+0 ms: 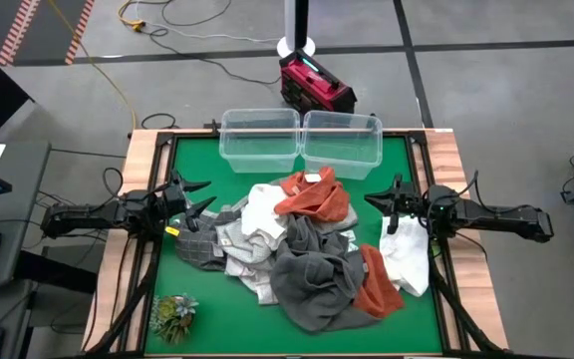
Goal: Sort towels by color in basket
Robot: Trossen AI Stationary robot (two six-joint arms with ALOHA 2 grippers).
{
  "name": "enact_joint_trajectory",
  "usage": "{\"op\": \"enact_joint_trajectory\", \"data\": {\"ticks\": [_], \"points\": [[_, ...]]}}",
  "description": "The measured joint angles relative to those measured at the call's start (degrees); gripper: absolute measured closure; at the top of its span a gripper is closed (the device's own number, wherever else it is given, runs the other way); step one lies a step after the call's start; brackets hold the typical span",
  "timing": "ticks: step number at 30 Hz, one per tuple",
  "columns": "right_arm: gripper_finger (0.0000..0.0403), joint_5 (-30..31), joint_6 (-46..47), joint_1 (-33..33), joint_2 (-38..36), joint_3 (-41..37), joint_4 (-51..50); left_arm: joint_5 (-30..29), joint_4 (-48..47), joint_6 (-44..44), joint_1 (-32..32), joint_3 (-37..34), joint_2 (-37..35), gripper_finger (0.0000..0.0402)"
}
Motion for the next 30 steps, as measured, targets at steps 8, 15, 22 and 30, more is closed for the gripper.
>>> {"op": "enact_joint_trajectory", "data": {"ticks": [8, 15, 22, 30], "points": [[0.0344, 0.02, 0.02, 0.00, 0.00, -0.02, 0.00, 0.00, -0.01, 0.00, 0.00, 0.01, -0.01, 0.0194], [0.0344, 0.02, 0.00, 0.00, 0.00, -0.02, 0.00, 0.97, 0.01, -7.48, -0.02, 0.01, 0.00, 0.0194], [0.0344, 0.04, -1.73, -0.22, -0.02, 0.00, 0.02, 2.96, 0.90, -29.05, -0.02, -0.10, -0.02, 0.0193], [0.0344, 0.02, 14.70, 0.44, -0.02, -0.02, 0.04, 3.08, 0.92, -34.88, -0.02, -0.10, 0.00, 0.0193]]}}
